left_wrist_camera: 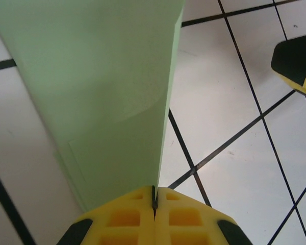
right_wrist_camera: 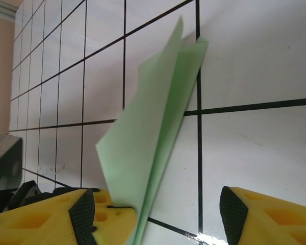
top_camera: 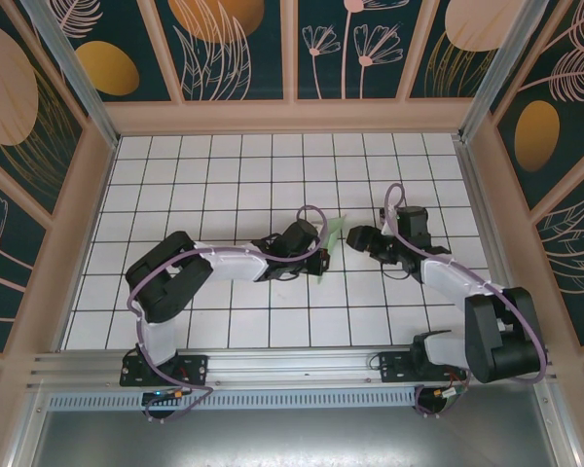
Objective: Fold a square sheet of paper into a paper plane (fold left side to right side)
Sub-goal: Fold the wing for the fifth time at the center of the table.
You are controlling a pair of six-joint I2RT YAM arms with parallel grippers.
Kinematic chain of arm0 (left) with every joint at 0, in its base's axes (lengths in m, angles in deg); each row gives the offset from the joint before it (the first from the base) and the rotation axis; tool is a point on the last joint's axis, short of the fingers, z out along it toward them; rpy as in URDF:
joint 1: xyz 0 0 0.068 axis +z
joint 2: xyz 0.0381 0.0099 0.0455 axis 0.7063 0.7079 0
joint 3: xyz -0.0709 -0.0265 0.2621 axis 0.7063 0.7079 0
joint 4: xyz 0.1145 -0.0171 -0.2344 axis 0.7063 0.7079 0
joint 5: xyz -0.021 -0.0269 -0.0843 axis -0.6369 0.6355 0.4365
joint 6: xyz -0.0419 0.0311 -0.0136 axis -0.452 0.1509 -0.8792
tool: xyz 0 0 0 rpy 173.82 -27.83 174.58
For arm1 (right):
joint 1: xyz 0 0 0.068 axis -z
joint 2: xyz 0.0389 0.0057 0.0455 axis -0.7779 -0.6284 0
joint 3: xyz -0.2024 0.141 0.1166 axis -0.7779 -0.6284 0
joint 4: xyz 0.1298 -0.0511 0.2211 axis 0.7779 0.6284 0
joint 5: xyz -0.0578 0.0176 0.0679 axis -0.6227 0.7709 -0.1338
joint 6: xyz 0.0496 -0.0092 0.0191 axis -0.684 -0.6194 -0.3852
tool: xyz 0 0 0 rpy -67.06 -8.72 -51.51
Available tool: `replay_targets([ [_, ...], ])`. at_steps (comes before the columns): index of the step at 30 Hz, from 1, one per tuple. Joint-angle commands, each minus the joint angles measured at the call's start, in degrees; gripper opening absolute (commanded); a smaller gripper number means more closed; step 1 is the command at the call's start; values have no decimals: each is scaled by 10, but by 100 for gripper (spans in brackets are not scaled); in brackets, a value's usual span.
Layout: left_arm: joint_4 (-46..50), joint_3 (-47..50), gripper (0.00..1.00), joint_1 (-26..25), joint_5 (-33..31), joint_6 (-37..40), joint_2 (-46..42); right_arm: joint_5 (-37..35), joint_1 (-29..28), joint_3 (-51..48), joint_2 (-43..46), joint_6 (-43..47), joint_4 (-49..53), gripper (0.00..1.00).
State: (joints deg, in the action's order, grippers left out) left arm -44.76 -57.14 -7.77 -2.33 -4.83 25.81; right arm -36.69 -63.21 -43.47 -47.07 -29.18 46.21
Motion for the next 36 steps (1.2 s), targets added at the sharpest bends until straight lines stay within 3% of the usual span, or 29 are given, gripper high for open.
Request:
replay_targets([
  [1, -28, 1, 7, 0, 19, -14, 15, 10, -6, -7, -11, -20, -36, 69],
  [6, -48, 12, 7, 3, 28, -28, 16, 37, -7, -1, -38, -66, -74, 65],
  [14, -135, 49, 6, 31, 108, -88, 20, 23, -21, -11, -70, -88, -119, 61],
  [24, -306, 106, 6, 69, 200, -198, 49, 16, -39, -17, -101, -89, -147, 60],
  [36, -333, 110, 6, 73, 215, -221, 64, -36, -65, -10, -151, -150, -205, 51],
])
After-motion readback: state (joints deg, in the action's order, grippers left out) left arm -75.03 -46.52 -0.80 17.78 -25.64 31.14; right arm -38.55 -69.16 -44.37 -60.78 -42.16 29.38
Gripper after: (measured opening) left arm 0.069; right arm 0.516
